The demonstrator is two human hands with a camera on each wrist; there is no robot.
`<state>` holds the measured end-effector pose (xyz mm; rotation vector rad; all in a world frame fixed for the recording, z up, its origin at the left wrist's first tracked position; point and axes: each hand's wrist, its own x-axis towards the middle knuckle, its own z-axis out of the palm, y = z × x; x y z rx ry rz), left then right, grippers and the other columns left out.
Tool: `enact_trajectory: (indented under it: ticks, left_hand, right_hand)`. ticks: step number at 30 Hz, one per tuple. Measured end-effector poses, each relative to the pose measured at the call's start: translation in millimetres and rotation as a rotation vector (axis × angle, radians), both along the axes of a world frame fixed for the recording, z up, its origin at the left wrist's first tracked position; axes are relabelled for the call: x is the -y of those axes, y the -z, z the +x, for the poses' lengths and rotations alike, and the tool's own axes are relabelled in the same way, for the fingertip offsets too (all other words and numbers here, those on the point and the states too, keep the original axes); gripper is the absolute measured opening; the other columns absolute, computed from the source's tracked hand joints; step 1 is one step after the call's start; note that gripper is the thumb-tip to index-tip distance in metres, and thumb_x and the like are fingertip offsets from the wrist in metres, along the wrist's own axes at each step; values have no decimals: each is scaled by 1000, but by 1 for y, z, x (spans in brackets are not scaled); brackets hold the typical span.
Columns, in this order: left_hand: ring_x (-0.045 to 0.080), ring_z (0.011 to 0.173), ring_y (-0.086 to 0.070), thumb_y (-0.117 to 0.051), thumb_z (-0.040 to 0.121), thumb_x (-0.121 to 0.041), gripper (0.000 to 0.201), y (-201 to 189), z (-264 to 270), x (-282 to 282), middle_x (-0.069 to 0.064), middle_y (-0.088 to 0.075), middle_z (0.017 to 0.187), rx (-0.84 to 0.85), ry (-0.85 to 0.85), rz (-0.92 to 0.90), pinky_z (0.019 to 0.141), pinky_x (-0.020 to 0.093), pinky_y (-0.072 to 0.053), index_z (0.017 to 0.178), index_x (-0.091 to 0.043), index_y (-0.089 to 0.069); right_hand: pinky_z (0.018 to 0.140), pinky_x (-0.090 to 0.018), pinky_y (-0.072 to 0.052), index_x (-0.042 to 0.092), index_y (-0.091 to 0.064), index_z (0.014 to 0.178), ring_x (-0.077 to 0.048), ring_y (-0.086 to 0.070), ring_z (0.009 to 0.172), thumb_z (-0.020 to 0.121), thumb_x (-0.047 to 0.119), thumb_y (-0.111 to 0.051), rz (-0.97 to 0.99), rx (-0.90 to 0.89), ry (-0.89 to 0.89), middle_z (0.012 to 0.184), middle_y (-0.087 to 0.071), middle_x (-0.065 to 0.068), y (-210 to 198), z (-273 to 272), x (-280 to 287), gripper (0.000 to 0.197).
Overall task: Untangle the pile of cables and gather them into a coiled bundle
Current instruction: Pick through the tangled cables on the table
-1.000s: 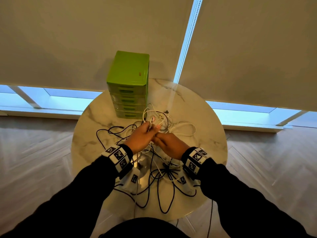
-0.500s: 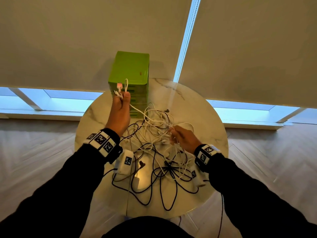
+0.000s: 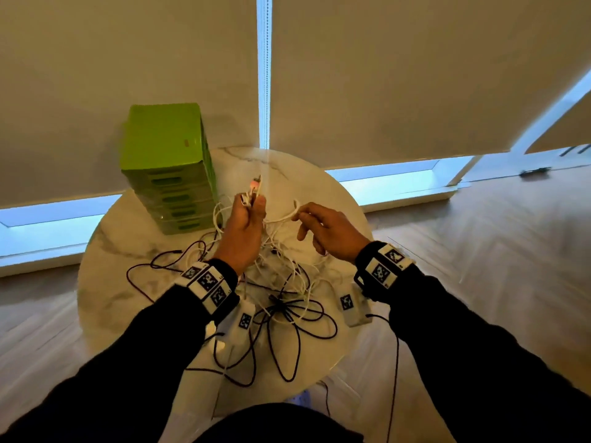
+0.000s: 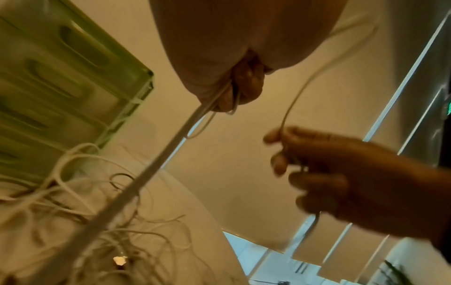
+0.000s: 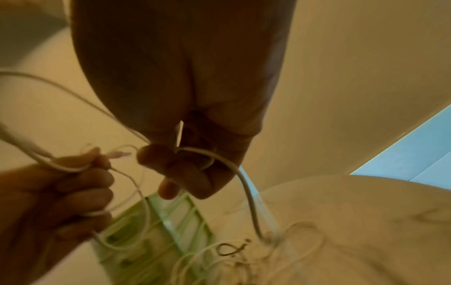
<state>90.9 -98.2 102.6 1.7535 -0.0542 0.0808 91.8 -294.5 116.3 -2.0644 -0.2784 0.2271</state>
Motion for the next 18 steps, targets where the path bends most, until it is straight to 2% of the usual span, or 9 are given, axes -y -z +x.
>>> enact_trajectory:
  ticks: [3,5,6,8,9,11,14,16,18]
  left_hand:
    - [9,57,-38,-43,108,-31,26,-9,3,30,0,-42,68,-27,69,-116,56,26,-36,86,-18,-46]
    - [9,55,-34,-44,108,-29,29,-8,3,51,0,-39,65,-41,157,-125,53,23,-33,80,-21,-43]
    - [9,55,-34,-45,107,-29,29,-4,2,60,0,-37,65,-49,200,-114,53,24,-32,80,-21,-42]
    - [10,58,-34,-46,107,-32,27,7,-4,79,1,-35,68,-46,289,-56,55,27,-33,84,-17,-42]
    - [11,60,-34,-46,106,-33,28,15,-7,86,2,-35,70,-40,318,-12,57,27,-34,87,-13,-43]
    - [10,62,-34,-47,106,-34,28,30,-16,100,1,-35,71,-49,360,48,57,26,-34,91,-10,-43]
    - [9,62,-38,-46,106,-34,25,43,-28,115,-3,-38,70,-75,431,83,59,26,-38,92,-14,-44]
    - [8,66,-43,-45,106,-36,24,48,-31,121,-4,-42,74,-98,467,98,63,26,-46,92,-16,-46]
    - [7,64,-43,-43,106,-41,27,49,-30,122,-4,-43,74,-118,454,102,64,29,-45,94,-18,-48]
  right_hand:
    - [47,-24,-44,13,-60,106,-18,-53,46,108,21,-40,-181,-62,162,82,-70,-8,20,-19,51,21]
    - [51,-28,-48,14,-60,103,-21,-61,57,106,22,-41,-289,-283,240,92,-71,-14,39,-38,85,21]
    - [58,-29,-50,15,-61,106,-23,-66,71,105,22,-43,-364,-401,232,102,-70,-16,50,-49,99,19]
    - [88,-35,-52,20,-57,126,-28,-62,110,98,24,-53,-595,-478,145,132,-60,-13,68,-74,121,29]
    - [103,-40,-45,24,-49,138,-29,-53,125,92,26,-60,-656,-425,124,143,-51,-10,75,-85,124,47]
    - [112,-47,-36,31,-37,147,-27,-44,134,79,33,-69,-536,-276,101,150,-43,-3,77,-106,118,75]
    - [111,-35,-36,28,-29,151,-16,-48,133,86,36,-72,-260,-202,29,143,-54,0,62,-119,87,78]
    - [97,-29,-46,23,-36,145,-14,-62,111,96,40,-62,-168,-194,43,118,-66,2,51,-123,66,58]
    - [79,-32,-52,18,-48,123,-15,-63,82,104,42,-45,-133,-144,133,89,-64,5,46,-124,59,31]
